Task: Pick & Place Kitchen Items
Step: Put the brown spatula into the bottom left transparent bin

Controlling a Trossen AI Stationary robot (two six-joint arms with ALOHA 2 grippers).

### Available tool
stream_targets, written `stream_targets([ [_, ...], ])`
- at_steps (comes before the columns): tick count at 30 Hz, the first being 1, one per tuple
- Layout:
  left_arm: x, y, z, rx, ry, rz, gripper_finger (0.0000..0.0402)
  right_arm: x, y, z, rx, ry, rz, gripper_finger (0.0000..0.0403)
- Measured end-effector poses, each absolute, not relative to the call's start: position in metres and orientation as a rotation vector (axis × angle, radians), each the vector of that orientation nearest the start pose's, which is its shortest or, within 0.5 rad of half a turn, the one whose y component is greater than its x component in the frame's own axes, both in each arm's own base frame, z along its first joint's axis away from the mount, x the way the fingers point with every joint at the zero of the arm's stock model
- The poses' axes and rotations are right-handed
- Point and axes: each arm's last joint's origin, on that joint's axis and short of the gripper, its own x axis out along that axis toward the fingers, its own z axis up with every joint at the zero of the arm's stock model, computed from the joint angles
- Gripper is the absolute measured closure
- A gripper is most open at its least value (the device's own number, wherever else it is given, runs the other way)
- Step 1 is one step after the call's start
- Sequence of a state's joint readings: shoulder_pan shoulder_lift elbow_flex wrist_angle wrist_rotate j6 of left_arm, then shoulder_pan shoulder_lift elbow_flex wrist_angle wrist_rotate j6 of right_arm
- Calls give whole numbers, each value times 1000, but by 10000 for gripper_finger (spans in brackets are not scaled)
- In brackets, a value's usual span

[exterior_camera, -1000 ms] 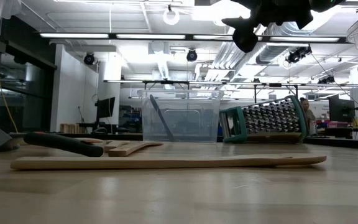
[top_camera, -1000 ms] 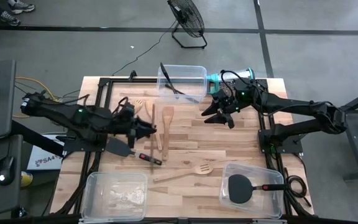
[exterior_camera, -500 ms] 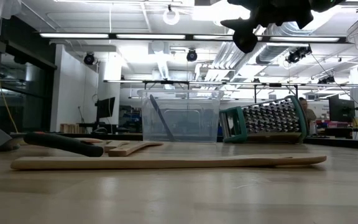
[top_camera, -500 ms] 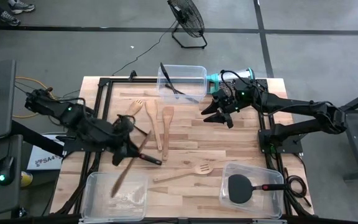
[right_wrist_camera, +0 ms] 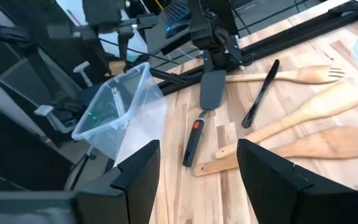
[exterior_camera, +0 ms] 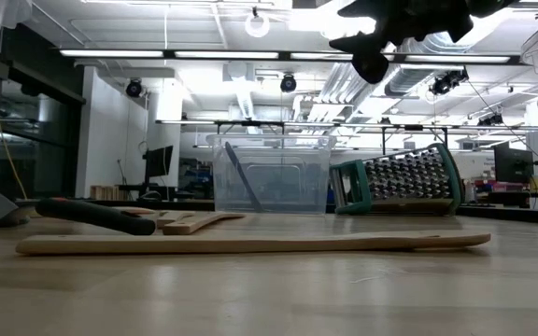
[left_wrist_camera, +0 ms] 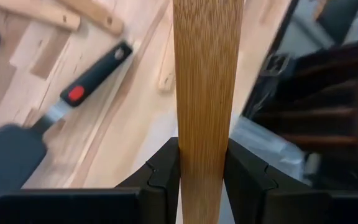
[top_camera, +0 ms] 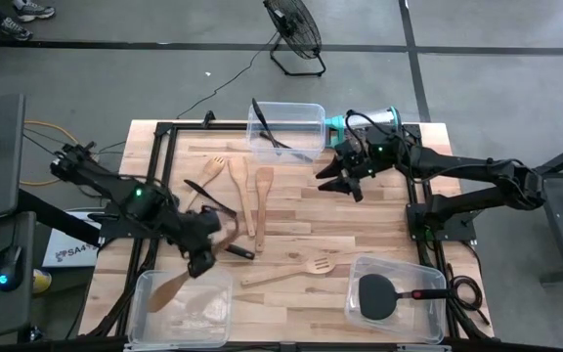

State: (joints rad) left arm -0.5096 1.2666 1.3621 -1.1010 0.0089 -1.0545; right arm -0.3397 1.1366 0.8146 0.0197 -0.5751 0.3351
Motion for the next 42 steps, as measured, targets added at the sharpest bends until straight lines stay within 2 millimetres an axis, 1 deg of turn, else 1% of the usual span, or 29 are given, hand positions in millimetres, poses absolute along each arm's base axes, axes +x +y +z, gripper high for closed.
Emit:
stream_targets([
  [3, 204, -125, 348, -637, 1133, 108, 311, 240, -66, 295, 465, 314, 192, 198],
  [8, 198, -138, 345, -585, 1052, 187, 311, 240, -66, 294, 468, 319, 188, 198],
  [13, 184, -151, 341, -576, 1000, 252, 311, 240, -66, 294, 468, 321, 188, 198],
  [21, 161, -173, 320, -618, 949, 327, 311, 240, -66, 294, 466, 319, 172, 198],
  [24, 157, -178, 314, -636, 927, 329, 311, 240, -66, 294, 466, 319, 172, 198],
  [29, 151, -186, 303, -642, 938, 308, 311, 240, -66, 294, 466, 319, 170, 198],
  [33, 150, -186, 293, -619, 953, 304, 311, 240, -67, 294, 465, 320, 152, 198],
  [37, 151, -188, 288, -571, 977, 251, 311, 240, -67, 293, 465, 322, 141, 198],
  [42, 150, -187, 286, -524, 987, 240, 311, 239, -67, 292, 469, 331, 139, 198],
])
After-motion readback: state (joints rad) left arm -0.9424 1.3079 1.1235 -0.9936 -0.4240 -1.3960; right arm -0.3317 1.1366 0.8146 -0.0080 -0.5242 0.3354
